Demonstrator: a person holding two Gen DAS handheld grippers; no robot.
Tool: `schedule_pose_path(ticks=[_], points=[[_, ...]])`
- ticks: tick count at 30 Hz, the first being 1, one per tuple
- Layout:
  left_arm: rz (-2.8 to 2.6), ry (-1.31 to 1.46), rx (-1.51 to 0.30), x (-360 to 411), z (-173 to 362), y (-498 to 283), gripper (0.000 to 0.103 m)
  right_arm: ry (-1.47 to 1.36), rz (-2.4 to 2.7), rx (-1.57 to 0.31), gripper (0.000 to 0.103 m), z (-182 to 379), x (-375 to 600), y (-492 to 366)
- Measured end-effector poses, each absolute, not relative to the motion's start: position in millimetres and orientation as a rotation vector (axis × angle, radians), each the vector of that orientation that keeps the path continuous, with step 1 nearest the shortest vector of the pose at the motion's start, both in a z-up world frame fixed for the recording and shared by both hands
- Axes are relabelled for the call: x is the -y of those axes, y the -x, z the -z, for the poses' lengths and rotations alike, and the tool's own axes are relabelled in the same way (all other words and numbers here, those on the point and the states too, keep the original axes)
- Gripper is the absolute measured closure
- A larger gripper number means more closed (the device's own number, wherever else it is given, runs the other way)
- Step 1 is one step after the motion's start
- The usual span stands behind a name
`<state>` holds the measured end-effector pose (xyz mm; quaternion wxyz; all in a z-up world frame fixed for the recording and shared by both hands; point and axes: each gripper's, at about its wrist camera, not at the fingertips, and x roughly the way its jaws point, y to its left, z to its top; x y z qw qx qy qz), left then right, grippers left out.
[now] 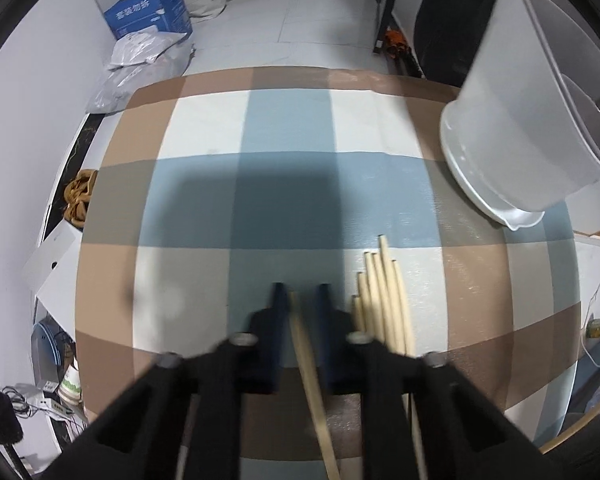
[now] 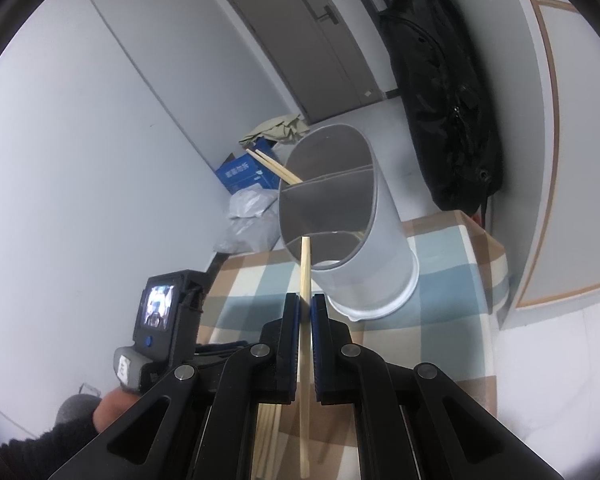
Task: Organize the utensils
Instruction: 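Grasp a chopstick with the left tool while the right tool holds its chopstick, then lift both held chopsticks and carry them over the white holder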
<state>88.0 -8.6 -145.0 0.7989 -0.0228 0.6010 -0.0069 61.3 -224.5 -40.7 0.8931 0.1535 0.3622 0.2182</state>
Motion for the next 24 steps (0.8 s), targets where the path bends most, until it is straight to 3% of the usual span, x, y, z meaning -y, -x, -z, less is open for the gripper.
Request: schedule_pose_path(ticks=[7,17,24], points=[[0.050,0.166,-1.241,-4,132,-77,0.103,-0.287,-0.456,-0.726,0.098,36,219,-55],[0.110,0.151,-0.853,6,44,-19,0.103,-0.226,-0.483,-0.689,0.098,35,205,-43],[0.152,0.094,-0.815,9,32,-22,0.103,-0.156,-0.499,-0.648,0.098,34,189,-27]])
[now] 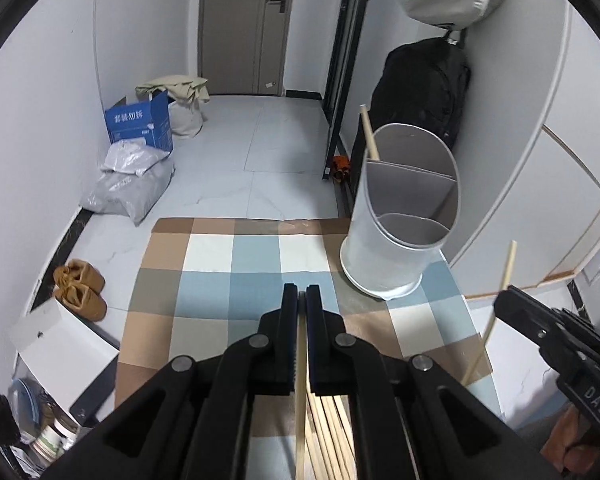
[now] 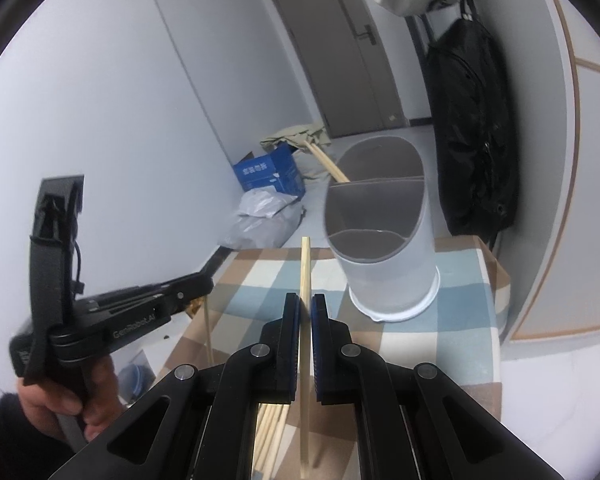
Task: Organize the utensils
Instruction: 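Lift both held chopsticks and carry them over the white holder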
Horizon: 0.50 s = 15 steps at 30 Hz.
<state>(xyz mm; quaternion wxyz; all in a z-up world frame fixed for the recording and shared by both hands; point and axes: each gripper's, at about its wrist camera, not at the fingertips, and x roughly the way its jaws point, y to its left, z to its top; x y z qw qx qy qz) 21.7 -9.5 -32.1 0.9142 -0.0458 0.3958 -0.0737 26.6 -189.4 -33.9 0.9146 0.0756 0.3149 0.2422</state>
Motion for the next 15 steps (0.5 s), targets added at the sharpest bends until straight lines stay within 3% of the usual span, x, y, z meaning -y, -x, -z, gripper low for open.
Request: schedule_pose_path(ticks=[15], points=[[0.241,0.094,-0.829,10,2,-42,0.103,-0.138,-0.486,-0.495,0.098,5,178,-26]])
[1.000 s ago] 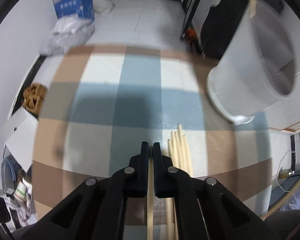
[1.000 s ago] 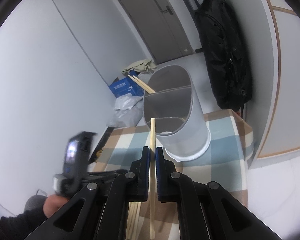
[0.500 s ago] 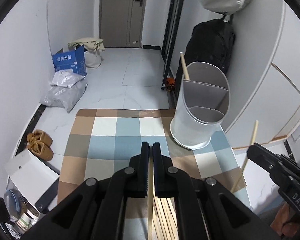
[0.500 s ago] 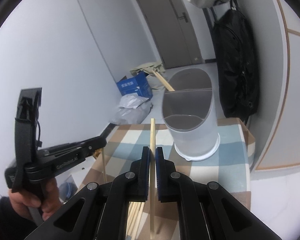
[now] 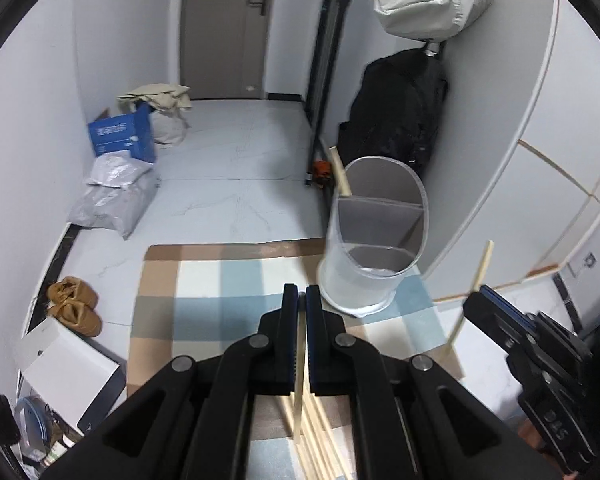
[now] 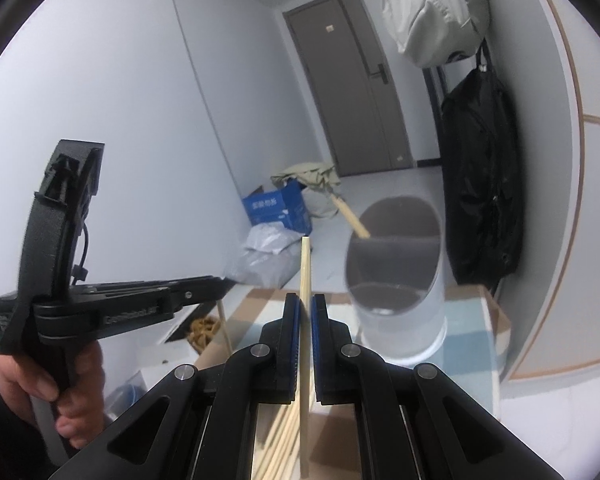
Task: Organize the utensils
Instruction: 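Lift both held chopsticks and carry them over the white holder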
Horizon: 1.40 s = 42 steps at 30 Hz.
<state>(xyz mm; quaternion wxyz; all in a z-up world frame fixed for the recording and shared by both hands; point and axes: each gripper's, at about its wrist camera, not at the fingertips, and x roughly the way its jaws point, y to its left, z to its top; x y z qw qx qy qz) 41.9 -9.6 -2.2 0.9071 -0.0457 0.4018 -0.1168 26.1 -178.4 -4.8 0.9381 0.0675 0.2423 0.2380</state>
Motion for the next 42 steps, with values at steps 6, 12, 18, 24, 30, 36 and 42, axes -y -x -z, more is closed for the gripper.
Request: schedule_pose_path(ticks=[6,12,18,24,30,36,42], points=[[0.293,0.093,-0.780,17,-43,-61,0.103,-0.153,-0.451,-0.439,0.098,-32,192,-57],[0.309,0.075,-0.668,30,-98,-98,0.103,-0.122,-0.431,-0.345,0.098,-87,199,-99],[0.356,0.130,-0.611,38,-126,-145,0.103,-0.106,-0.405,-0.279,0.098,-117,202,-144],[0.375,0.157,-0.614,41,-113,-167,0.103,-0.080,-0.397,-0.260,0.098,-115,203,-185],[0.394,0.203,-0.671,35,-85,-178,0.103,-0.068,-0.402,-0.278,0.098,-91,200,-202],[0.413,0.184,-0.695,38,-70,-170,0.103,-0.054,-0.415,-0.295,0.098,-66,199,-212],[0.434,0.159,-0.747,34,-50,-158,0.103,-0.030,-0.445,-0.346,0.098,-45,192,-207]])
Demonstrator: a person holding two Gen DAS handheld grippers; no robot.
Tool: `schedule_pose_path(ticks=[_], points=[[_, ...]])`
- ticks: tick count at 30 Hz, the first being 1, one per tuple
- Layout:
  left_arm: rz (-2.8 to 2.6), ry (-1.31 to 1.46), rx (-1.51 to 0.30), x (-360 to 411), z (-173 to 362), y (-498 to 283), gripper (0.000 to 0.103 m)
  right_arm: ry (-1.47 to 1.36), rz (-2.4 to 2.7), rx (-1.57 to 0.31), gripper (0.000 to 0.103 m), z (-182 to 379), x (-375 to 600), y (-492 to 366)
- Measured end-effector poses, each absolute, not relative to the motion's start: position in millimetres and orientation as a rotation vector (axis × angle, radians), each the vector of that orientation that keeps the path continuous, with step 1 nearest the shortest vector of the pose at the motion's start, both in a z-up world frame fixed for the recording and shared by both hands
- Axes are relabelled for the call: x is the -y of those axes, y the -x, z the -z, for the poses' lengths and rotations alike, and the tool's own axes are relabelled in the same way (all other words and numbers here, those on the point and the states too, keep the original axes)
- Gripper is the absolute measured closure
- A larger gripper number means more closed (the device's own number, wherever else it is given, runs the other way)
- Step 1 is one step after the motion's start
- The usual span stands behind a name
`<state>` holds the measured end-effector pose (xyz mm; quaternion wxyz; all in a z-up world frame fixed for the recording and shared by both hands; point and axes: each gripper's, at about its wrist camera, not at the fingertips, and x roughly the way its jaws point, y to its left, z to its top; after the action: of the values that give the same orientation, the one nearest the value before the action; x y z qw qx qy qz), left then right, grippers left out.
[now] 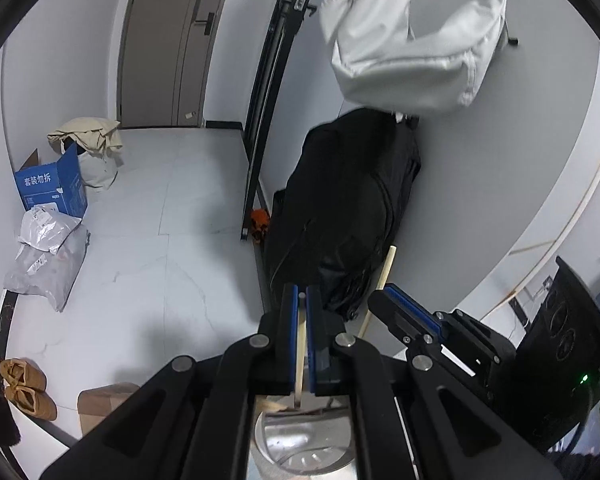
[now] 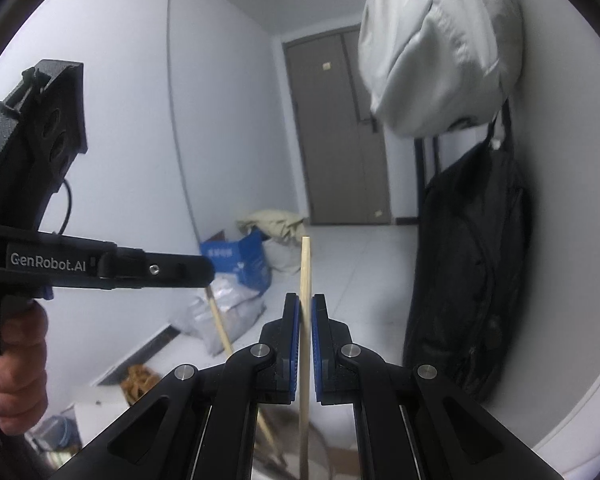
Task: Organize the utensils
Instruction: 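Lift both held chopsticks and carry them over the white holder, then open both tools to drop the chopsticks into the white holder, then move both tools back down to the chopstick bundle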
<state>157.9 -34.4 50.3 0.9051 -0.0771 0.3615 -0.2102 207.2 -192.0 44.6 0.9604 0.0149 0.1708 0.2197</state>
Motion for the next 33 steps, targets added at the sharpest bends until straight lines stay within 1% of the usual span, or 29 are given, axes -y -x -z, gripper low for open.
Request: schedule_pose_path(ticks=[5,6,8,9,10,11,12,13,14,15,16,18,21,23,24,27,30,32,33], points=[[0.485,0.178,-0.846,39,-39,-175,0.103,-0.042,-0.486,-0.422,0.098,-31,190,-202],[0.485,0.181,-0.864,39,-37,-175,0.103,-0.043,-0.487,-0.432,0.096,-29,189,-201],[0.477,0.198,-0.893,36,-34,-176,0.098,-0.060,-0.499,-0.473,0.095,-24,190,-200],[0.469,0.211,-0.898,34,-35,-174,0.086,-0.075,-0.512,-0.495,0.095,-22,191,-199],[0.453,0.217,-0.891,31,-37,-172,0.068,-0.084,-0.518,-0.507,0.093,-21,192,-200],[0.437,0.222,-0.874,29,-40,-169,0.060,-0.090,-0.514,-0.522,0.092,-21,193,-197],[0.425,0.224,-0.855,27,-43,-166,0.052,-0.089,-0.506,-0.525,0.084,-22,195,-197],[0.409,0.224,-0.831,25,-48,-159,0.051,-0.094,-0.497,-0.522,0.079,-24,197,-190],[0.396,0.221,-0.815,23,-52,-155,0.051,-0.103,-0.498,-0.513,0.078,-26,199,-183],[0.374,0.216,-0.795,20,-58,-148,0.050,-0.109,-0.493,-0.507,0.074,-27,201,-178],[0.359,0.214,-0.785,18,-61,-143,0.044,-0.113,-0.481,-0.501,0.066,-30,203,-171],[0.333,0.221,-0.768,16,-68,-133,0.035,-0.130,-0.463,-0.486,0.059,-36,209,-155],[0.296,0.207,-0.742,10,-78,-115,0.033,-0.137,-0.457,-0.462,0.058,-47,216,-140],[0.269,0.185,-0.714,11,-86,-101,0.033,-0.134,-0.463,-0.444,0.053,-55,215,-126],[0.259,0.174,-0.698,11,-88,-96,0.031,-0.132,-0.467,-0.436,0.050,-58,213,-123],[0.238,0.163,-0.653,14,-98,-73,0.020,-0.126,-0.484,-0.397,0.043,-70,208,-99],[0.224,0.152,-0.621,16,-105,-53,0.018,-0.129,-0.498,-0.364,0.034,-80,203,-73],[0.221,0.144,-0.606,19,-108,-45,0.017,-0.136,-0.513,-0.345,0.032,-86,202,-56],[0.218,0.141,-0.597,20,-111,-36,0.015,-0.138,-0.520,-0.339,0.031,-88,201,-50]])
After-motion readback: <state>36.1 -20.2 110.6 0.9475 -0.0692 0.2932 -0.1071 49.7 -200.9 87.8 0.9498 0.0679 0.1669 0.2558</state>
